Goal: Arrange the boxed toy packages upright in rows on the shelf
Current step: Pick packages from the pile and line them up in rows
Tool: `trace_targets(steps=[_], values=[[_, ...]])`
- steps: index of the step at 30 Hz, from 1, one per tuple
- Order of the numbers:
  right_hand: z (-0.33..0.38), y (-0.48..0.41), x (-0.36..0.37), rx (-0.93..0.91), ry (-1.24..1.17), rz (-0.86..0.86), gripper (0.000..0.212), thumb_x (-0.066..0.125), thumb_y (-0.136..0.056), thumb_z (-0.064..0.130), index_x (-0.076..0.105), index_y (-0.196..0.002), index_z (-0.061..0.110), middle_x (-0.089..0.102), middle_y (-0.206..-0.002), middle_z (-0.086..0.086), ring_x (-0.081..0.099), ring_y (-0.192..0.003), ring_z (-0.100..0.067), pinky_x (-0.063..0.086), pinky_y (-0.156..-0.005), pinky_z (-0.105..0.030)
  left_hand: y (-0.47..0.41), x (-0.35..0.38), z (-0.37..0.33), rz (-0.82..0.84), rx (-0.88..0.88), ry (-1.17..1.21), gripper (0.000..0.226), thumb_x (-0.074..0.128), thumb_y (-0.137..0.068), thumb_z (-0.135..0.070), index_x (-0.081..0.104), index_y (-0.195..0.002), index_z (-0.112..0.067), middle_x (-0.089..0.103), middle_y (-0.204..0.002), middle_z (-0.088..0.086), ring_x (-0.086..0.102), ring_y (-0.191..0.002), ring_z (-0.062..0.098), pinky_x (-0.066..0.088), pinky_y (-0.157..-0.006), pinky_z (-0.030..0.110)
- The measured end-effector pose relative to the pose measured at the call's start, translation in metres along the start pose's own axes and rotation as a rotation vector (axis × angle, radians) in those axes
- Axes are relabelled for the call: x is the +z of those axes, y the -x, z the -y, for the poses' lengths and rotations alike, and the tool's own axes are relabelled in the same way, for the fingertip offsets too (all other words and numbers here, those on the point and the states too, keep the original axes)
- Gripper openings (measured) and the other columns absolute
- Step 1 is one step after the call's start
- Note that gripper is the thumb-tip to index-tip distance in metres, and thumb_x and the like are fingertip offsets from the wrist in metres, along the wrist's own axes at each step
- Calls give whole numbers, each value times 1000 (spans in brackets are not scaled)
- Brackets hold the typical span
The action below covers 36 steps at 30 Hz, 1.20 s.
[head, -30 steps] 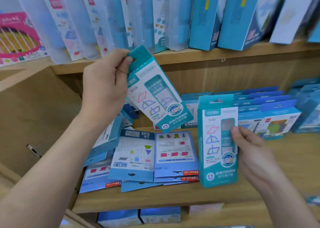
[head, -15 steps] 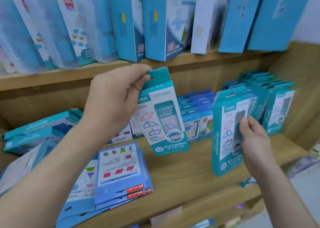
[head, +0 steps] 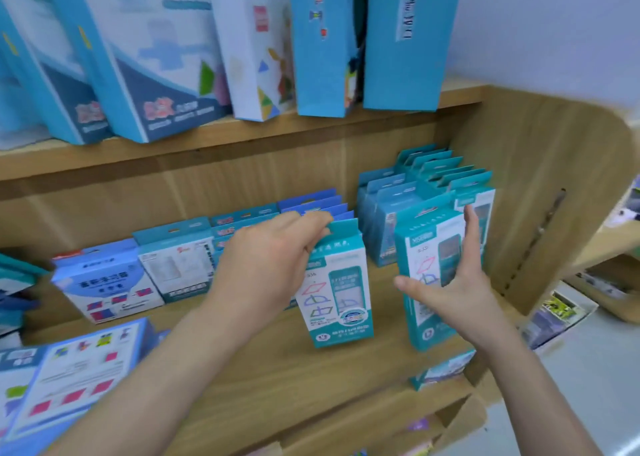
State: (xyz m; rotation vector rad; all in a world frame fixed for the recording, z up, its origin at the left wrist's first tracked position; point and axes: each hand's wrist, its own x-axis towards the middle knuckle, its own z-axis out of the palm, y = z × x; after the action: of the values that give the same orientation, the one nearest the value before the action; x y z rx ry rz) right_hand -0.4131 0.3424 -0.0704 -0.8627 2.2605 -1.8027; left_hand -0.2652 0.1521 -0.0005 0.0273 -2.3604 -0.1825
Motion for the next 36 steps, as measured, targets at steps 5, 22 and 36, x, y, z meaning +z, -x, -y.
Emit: trace_targets(steps=[5,22,36], values=[[-36,-26,-31,-43,11,-187,101,81,-60,35,19,-138,39,45,-135,10,45,-127,-9,41,-106,-46,-12,49,-21,14,-50,9,16,37,-90,-31,47,-102,-28,67,-76,4,66,-66,29,54,-53,41],[-109,-29,-33,86,409,-316,83,81,-64,43,38,-127,11,50,-112,-8,50,-105,-27,43,-80,-35,15,112,-50,39,-535,216,67,70,-78,-41,23,-123,-54,67,-97,-10,65,-83,17,55,-69,41],[-121,-37,-47,231,601,-298,77,72,-68,61,38,-118,12,63,-105,-12,63,-87,-35,49,-61,-36,42,130,-57,229,-671,331,32,58,-91,-30,40,-115,-20,63,-116,-9,64,-86,2,58,-69,34]])
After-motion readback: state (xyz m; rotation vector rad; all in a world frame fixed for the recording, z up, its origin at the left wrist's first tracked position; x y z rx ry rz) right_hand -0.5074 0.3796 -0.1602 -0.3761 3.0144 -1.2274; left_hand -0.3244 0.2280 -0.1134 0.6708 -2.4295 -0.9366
